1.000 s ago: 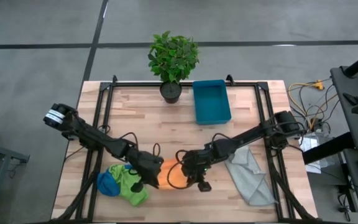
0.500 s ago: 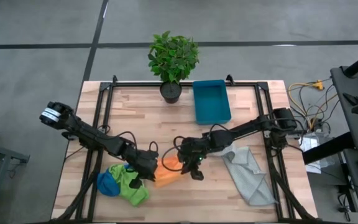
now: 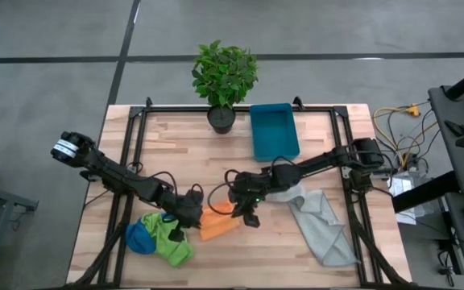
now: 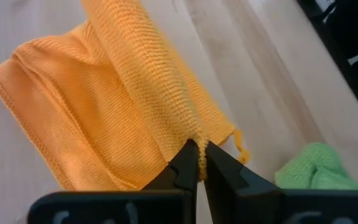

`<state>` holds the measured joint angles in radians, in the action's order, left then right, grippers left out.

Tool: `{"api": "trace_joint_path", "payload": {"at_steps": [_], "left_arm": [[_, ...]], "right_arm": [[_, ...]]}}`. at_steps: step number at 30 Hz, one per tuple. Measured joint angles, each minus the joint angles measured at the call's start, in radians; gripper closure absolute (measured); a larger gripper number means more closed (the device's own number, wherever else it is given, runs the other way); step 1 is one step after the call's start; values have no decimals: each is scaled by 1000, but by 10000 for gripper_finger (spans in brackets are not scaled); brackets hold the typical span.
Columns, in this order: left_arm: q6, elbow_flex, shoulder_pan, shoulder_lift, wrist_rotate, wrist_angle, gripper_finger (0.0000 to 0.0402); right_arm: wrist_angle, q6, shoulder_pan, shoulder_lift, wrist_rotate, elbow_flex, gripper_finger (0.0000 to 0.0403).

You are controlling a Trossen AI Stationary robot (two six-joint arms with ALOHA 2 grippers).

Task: Fold microfiber towels
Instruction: Fold the orange microfiber towel

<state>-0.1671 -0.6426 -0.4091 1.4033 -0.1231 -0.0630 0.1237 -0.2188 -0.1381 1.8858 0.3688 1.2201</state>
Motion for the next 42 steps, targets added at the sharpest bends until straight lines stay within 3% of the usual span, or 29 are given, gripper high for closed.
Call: {"api": "trace_joint_path", "payload": {"at_steps": [15, 27, 42], "left_arm": [[0, 0, -21, 0, 169, -92, 401], [-9, 6, -29, 0, 215, -154, 401], [-9, 11, -29, 0, 256, -173, 401]], "right_arm": [[-3, 17, 19, 2, -133, 0, 390], [-42, -35, 21, 110, -176, 2, 390], [-111, -65, 54, 129, -217, 1, 390]]}}
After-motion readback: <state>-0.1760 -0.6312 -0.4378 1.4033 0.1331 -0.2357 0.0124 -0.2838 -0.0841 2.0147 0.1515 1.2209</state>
